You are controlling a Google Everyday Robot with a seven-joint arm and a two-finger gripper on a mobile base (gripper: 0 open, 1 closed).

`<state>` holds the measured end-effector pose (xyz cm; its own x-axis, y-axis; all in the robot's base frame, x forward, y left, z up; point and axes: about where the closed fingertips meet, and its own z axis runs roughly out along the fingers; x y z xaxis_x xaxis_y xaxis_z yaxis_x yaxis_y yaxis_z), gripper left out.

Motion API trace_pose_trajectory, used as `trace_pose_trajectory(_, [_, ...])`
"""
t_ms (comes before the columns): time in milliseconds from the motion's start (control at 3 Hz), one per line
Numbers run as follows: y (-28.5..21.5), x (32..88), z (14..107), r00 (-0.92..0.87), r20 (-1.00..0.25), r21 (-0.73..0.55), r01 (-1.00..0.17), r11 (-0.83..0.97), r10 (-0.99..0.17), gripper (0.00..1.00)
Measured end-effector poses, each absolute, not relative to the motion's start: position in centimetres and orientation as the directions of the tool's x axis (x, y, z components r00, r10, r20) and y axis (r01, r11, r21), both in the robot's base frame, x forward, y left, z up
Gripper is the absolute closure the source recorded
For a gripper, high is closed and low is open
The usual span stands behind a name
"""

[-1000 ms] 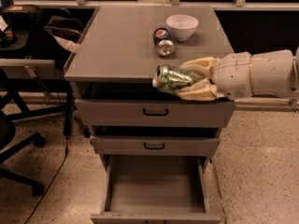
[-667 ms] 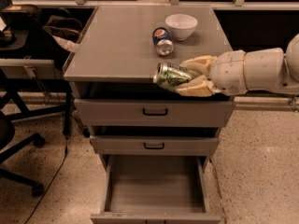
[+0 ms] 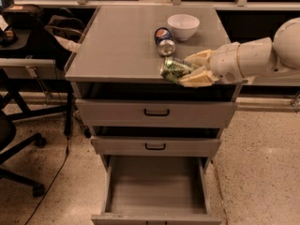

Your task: Pick green can from bottom drawer and place on counter

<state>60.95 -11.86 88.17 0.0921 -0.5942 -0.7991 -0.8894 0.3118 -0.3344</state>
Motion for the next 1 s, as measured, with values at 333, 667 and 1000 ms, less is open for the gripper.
trace_pose_trajectory(333, [-13.1,64.2,87.2,0.035,-0.772,-0.308,-0.894,0.325,-0.635,1.0])
trace_pose_trajectory(667, [-13.9,66.1,87.0,0.006,-0.757,-0.299,-0.892,0.338,-0.653,1.0])
trace_pose_trajectory(1000, [-14.6,68.2,86.6,-0.022,-0.742,-0.288,-0.892,0.348,-0.67,1.0])
